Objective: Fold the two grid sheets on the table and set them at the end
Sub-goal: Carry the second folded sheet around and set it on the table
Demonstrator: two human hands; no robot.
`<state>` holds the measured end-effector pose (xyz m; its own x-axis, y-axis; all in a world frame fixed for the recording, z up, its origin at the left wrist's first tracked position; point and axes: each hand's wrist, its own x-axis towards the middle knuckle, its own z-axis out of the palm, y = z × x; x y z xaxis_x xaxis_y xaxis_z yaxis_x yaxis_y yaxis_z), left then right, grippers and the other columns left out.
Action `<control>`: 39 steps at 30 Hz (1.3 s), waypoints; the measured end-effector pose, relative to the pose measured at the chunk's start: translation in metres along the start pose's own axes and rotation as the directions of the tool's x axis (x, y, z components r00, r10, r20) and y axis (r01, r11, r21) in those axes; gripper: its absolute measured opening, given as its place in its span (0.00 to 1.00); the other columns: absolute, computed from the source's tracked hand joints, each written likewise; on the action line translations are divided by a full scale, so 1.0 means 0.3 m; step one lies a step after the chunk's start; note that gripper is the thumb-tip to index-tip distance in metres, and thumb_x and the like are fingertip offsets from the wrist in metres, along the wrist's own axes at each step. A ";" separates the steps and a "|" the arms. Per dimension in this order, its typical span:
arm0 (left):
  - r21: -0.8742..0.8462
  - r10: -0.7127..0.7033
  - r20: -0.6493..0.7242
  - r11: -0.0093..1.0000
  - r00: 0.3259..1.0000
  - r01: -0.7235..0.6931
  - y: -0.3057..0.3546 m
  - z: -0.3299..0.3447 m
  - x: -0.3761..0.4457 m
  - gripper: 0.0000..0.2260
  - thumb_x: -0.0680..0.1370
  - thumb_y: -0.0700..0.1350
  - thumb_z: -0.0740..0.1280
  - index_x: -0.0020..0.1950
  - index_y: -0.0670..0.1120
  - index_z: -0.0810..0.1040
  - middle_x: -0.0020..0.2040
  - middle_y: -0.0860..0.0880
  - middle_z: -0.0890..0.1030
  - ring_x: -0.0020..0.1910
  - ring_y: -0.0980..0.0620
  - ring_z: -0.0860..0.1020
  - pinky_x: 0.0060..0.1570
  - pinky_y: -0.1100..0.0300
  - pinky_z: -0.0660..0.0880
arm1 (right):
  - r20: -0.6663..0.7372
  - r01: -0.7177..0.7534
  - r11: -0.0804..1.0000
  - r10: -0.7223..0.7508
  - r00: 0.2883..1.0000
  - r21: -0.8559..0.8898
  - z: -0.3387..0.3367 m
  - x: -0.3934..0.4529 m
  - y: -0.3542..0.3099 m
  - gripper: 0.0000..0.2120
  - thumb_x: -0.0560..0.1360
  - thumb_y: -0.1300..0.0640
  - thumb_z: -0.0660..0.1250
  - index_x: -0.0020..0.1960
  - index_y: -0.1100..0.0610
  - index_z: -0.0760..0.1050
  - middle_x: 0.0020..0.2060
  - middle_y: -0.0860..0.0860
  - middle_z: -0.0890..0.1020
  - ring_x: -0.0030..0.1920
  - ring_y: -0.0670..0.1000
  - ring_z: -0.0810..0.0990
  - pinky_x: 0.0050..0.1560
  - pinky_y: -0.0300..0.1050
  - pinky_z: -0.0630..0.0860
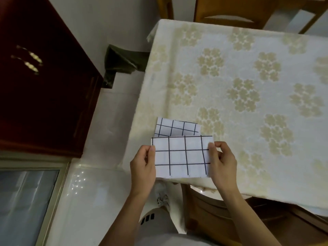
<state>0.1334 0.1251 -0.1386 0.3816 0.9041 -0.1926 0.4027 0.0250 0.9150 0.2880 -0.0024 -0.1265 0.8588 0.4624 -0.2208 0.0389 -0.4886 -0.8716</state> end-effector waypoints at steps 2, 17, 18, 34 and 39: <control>0.004 -0.017 0.036 1.000 0.999 0.017 -0.007 0.003 0.036 0.12 0.82 0.47 0.61 0.40 0.45 0.74 0.29 0.54 0.69 0.29 0.58 0.65 0.30 0.62 0.65 | -0.018 -0.031 1.000 0.031 0.999 -0.001 0.015 0.015 0.011 0.07 0.82 0.47 0.59 0.47 0.46 0.72 0.33 0.65 0.80 0.35 0.65 0.78 0.33 0.59 0.74; 0.217 -0.304 0.185 0.940 0.935 0.263 -0.095 0.087 0.372 0.04 0.79 0.43 0.66 0.46 0.45 0.79 0.44 0.47 0.82 0.44 0.49 0.79 0.45 0.56 0.74 | 0.056 -0.174 0.962 0.190 0.980 -0.212 0.116 0.289 0.152 0.10 0.82 0.52 0.60 0.47 0.56 0.75 0.36 0.49 0.79 0.36 0.44 0.75 0.31 0.34 0.66; 0.244 -0.313 0.171 0.932 0.934 0.268 -0.103 0.100 0.391 0.04 0.79 0.43 0.66 0.46 0.45 0.79 0.43 0.48 0.82 0.44 0.49 0.79 0.44 0.57 0.73 | 0.064 -0.188 0.954 0.208 0.976 -0.234 0.127 0.311 0.163 0.10 0.82 0.51 0.60 0.48 0.56 0.75 0.37 0.48 0.78 0.36 0.43 0.75 0.32 0.36 0.66; 0.423 -0.257 0.058 0.882 0.965 0.209 -0.148 0.174 0.469 0.03 0.79 0.42 0.66 0.46 0.44 0.78 0.39 0.54 0.78 0.37 0.56 0.75 0.34 0.69 0.66 | 0.026 -0.234 0.912 0.257 0.966 -0.338 0.203 0.421 0.214 0.09 0.80 0.51 0.62 0.47 0.56 0.76 0.41 0.50 0.80 0.39 0.49 0.76 0.37 0.42 0.69; 0.419 -0.230 0.045 0.888 0.972 0.191 -0.146 0.185 0.471 0.03 0.79 0.42 0.67 0.46 0.45 0.77 0.40 0.53 0.79 0.38 0.56 0.75 0.34 0.70 0.66 | -0.003 -0.255 0.909 0.270 0.963 -0.330 0.206 0.432 0.199 0.09 0.80 0.50 0.63 0.49 0.56 0.77 0.40 0.48 0.80 0.38 0.47 0.76 0.33 0.39 0.68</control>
<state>0.2159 0.2281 -0.2257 0.3154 0.8539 -0.4139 0.7792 0.0159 0.6266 0.3700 0.0740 -0.2341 0.8387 0.3116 -0.4466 -0.0156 -0.8061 -0.5916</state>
